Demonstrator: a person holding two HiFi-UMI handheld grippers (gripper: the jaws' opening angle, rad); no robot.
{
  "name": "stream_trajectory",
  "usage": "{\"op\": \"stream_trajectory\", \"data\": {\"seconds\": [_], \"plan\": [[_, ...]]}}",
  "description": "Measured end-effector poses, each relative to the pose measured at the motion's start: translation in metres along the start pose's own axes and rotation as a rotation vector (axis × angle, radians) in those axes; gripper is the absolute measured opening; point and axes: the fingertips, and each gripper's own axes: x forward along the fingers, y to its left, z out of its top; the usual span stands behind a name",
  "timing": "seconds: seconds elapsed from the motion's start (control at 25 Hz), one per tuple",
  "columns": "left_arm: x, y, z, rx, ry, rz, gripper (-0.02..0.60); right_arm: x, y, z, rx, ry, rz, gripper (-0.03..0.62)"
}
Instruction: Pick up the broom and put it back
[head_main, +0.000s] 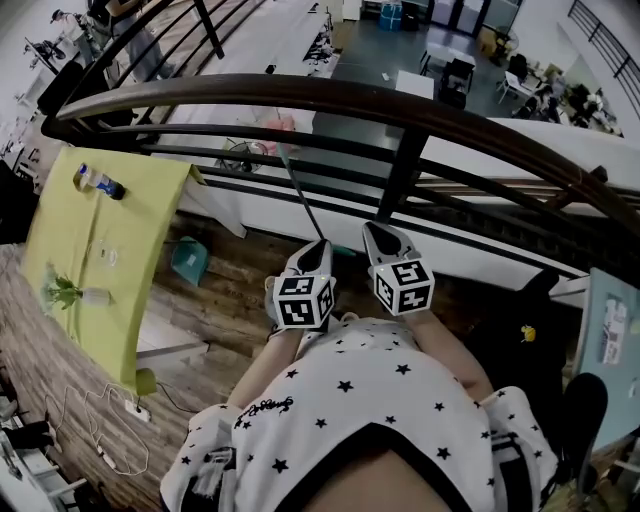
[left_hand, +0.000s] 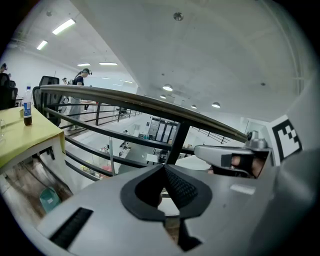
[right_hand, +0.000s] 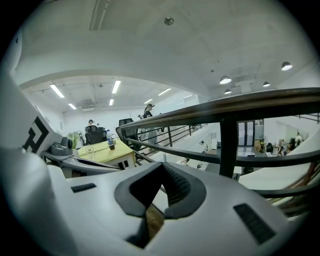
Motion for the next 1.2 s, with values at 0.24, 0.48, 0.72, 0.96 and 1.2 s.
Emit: {"op": "stream_trajectory", "data": {"seconds": [0.24,0.48,0.72,0.96,1.2], "plan": [[-0.005,-0.008,-0.002,-0.006,-0.001,0.010,0.011,-0.010,-0.002,0.001,-0.007,0.007,-0.002,-0.006],[-0.003,-0.011,-0.006,0.003,0.004,0.006,0.011,-0.014,-0.006,-0.001,-0.007,-0.001,-0.010,-0.008],[-0.005,-0.009,-0.003,0.029,0.016,0.010,0.011,-0.014,-0.008,0.001,0.024,-0.008,-0.012,-0.008],[-0.011,-0.005,-0.005,0.026,0.023,0.025,0.011,-0.008,0.001,-0.001,0.028,0.001,0.008,-0.008],[-0.017,-0.001,-0.010,0.006,0.029,0.050,0.011,-0.007,0.012,-0.008,0.015,0.018,0.034,-0.008]]}}
